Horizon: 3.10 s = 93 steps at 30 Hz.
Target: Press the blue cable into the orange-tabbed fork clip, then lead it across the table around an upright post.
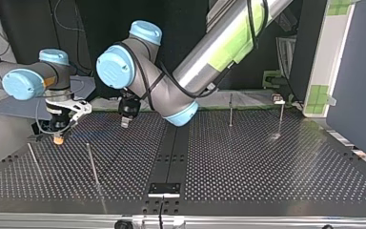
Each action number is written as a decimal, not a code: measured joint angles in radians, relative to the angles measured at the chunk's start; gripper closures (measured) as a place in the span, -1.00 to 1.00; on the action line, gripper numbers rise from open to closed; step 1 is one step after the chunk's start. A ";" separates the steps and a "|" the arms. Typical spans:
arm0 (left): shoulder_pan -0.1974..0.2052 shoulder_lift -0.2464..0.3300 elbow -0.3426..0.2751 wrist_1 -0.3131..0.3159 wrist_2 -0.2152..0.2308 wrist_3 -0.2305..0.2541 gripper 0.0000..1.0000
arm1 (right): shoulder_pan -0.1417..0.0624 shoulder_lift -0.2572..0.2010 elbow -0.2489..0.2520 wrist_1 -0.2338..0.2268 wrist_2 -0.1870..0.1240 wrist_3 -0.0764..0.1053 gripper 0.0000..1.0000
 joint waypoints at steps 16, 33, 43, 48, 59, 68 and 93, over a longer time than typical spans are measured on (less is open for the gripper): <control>0.002 0.034 0.000 0.000 0.007 0.005 -0.85 | -0.028 -0.133 0.000 0.133 -0.098 -0.011 1.00; 0.028 0.071 0.004 -0.067 0.142 -0.141 -0.85 | -0.019 -0.266 -0.002 0.266 -0.171 -0.019 1.00; 0.055 0.068 0.076 -0.074 0.230 -0.229 -0.85 | -0.010 -0.309 0.000 0.291 -0.188 -0.020 1.00; 0.063 0.068 0.100 -0.053 0.275 -0.274 -0.85 | -0.003 -0.309 0.000 0.291 -0.193 -0.023 1.00; 0.070 0.068 0.104 0.024 0.374 -0.373 -0.85 | 0.010 -0.311 0.000 0.290 -0.207 -0.026 1.00; 0.078 0.068 0.104 -0.023 0.453 -0.452 -0.85 | 0.011 -0.312 0.000 0.288 -0.212 -0.027 1.00; 0.085 0.021 0.103 -0.047 0.474 -0.674 -0.85 | 0.017 -0.324 -0.001 0.283 -0.249 -0.027 1.00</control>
